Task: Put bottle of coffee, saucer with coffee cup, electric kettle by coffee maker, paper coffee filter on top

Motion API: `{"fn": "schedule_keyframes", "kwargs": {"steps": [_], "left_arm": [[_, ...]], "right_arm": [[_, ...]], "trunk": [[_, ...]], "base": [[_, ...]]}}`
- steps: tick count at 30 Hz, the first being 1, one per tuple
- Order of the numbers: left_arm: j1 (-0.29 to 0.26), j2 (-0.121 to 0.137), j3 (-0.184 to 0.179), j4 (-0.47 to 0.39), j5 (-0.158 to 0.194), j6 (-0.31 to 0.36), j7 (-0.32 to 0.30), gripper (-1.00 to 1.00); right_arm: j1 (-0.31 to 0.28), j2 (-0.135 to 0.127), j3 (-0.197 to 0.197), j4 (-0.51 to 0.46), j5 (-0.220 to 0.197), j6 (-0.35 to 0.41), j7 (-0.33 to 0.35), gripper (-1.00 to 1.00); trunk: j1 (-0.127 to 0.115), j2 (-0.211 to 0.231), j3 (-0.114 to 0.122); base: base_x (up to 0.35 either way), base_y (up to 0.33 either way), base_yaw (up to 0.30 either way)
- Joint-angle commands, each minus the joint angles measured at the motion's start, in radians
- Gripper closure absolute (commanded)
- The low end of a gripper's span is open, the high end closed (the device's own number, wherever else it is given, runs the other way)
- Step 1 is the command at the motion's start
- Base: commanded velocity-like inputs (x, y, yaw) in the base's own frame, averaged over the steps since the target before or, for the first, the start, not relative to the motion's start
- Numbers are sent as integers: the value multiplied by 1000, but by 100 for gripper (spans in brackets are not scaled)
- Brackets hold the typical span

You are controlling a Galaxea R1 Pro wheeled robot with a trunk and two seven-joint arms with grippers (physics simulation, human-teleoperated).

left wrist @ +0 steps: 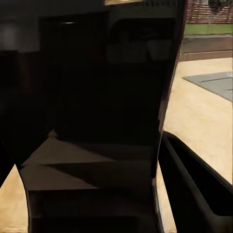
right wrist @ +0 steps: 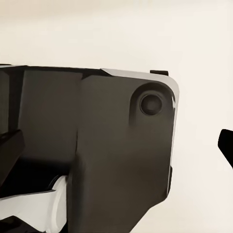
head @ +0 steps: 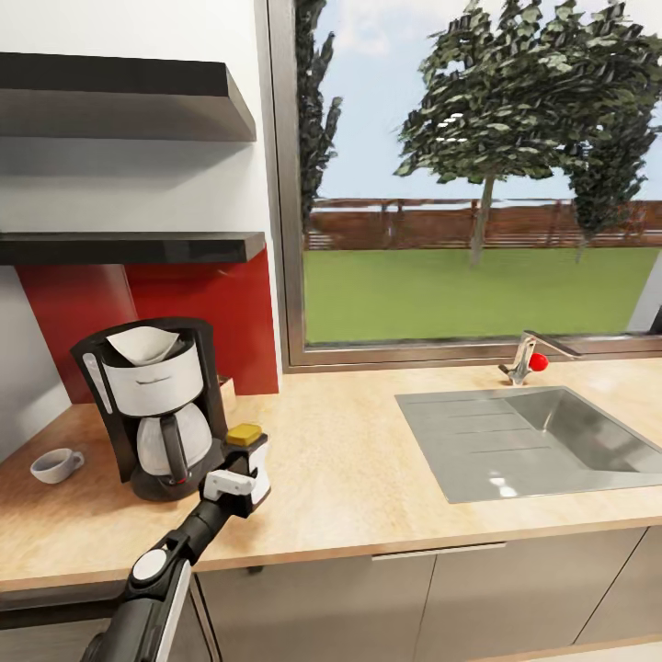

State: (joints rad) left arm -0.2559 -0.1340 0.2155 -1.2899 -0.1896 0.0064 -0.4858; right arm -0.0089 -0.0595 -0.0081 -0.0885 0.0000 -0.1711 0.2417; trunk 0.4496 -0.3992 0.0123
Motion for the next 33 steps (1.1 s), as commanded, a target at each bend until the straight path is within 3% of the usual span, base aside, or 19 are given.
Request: {"fn": "schedule_keyframes", "kwargs": {"steps": [1,13,28,33], "left_arm": [[-1,-1,10,11,-6,-10,-8,100],[0,0,15,87,-13,-71,83,100],[8,12,16,98,-17,-77,136,100],[13,21,16,99,-17,-77,180,100]], "right_arm": [[0,0,-1,1,0,-3,4,-100],[0,0,0,2,0,-4,4,-100],[0,0,2,3,1,-4,4,-100],[0,0,2,3,2,-4,4,-100]], "trunk": [[0,-1,0],[0,-1,0],[0,-1,0],[0,-1,0]], "base": [[0,0,0],[57,0,0],[21,0,0],[0,0,0]]}}
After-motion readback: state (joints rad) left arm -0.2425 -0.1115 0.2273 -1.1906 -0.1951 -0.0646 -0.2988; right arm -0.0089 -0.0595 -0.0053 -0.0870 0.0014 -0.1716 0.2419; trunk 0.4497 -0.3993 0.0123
